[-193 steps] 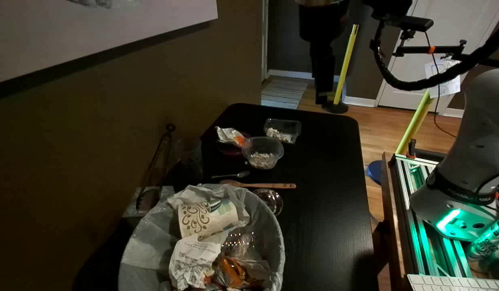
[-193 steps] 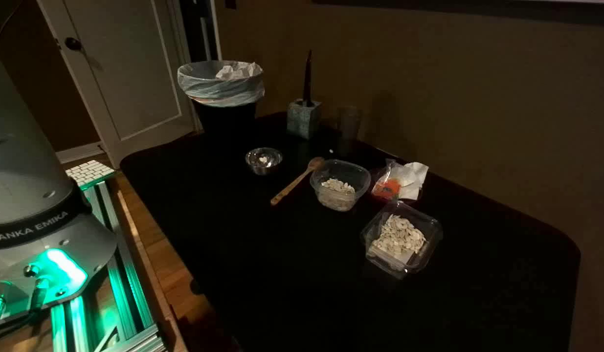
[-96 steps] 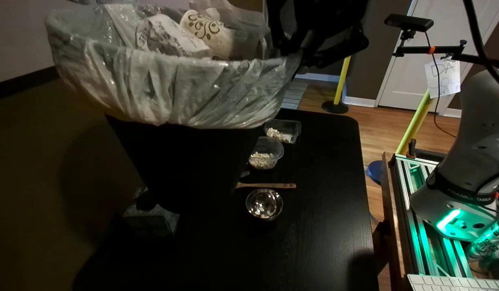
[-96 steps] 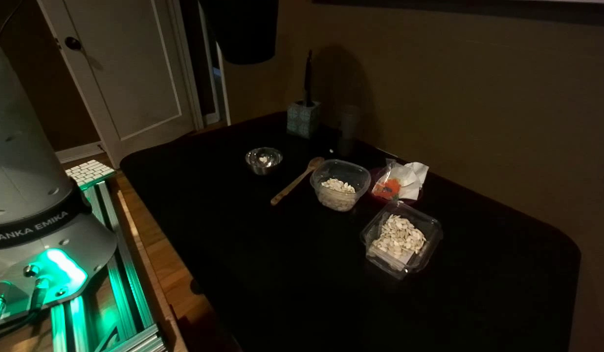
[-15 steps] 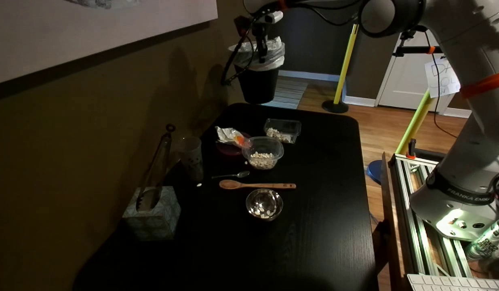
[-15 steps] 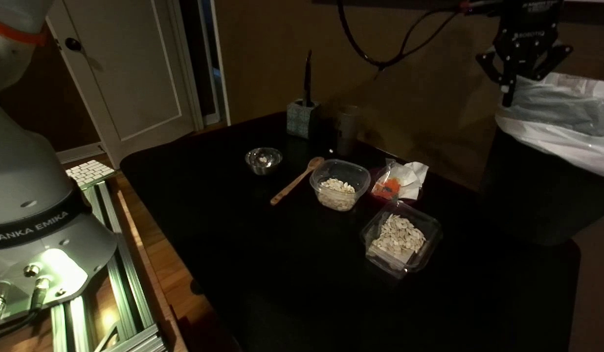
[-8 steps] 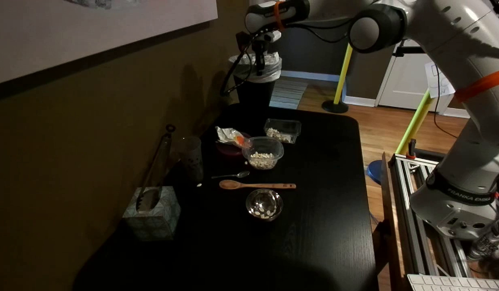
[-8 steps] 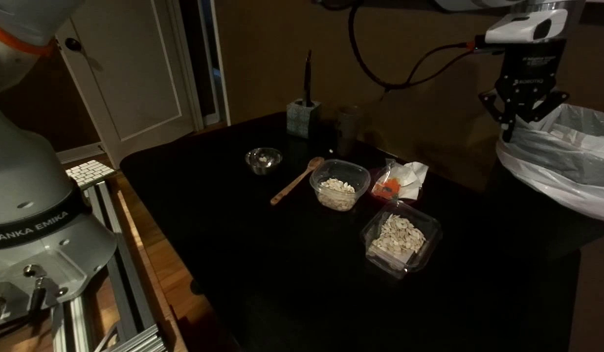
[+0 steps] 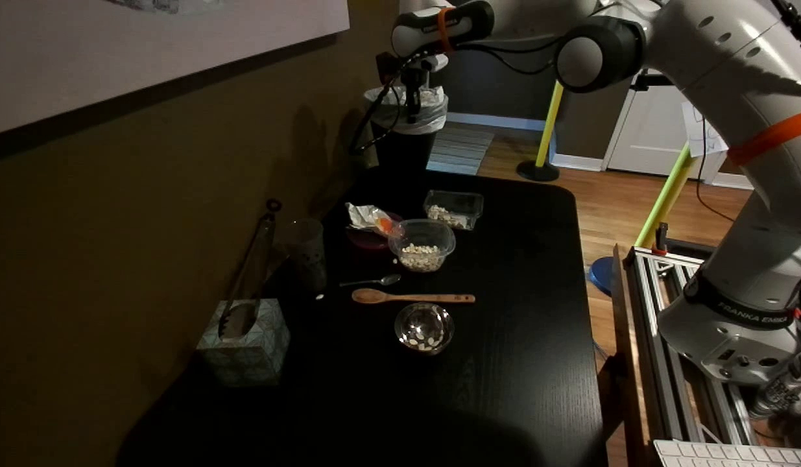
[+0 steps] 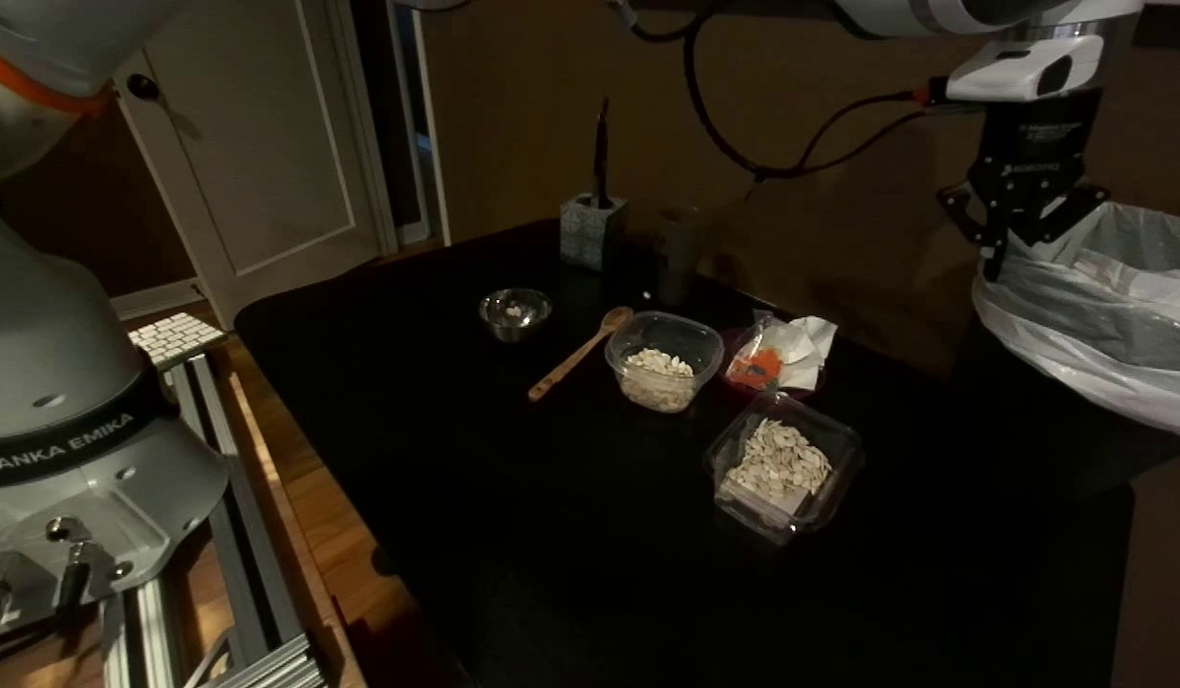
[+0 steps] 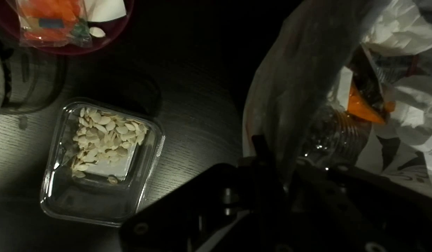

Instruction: Pick up the black bin and put it on the top right side of the table

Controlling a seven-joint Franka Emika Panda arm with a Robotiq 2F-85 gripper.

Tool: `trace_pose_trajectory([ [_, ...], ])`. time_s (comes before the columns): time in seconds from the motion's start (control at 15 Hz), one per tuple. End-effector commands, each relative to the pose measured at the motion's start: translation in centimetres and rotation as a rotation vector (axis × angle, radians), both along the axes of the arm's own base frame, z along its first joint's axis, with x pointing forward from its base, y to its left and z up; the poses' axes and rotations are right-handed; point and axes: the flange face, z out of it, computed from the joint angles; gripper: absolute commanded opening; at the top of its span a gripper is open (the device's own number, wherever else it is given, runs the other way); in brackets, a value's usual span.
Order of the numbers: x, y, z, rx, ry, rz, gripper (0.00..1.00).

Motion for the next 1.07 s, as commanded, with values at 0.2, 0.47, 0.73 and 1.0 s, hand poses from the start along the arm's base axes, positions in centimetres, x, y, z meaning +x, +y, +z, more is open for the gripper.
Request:
trace_pose_trajectory([
  [0.2, 1.6, -0.6, -1.6, -0.101, -0.077, 0.012, 0.01],
  [0.47, 1.7, -0.7, -2.8, -0.141, -0.04, 0.011, 0.01],
  [0.73, 1.8, -0.6, -3.4, -0.148, -0.029, 0.031, 0.01],
  [1.0, 2.2, -0.4, -3.7, -0.11, -0.046, 0.051, 0.01],
])
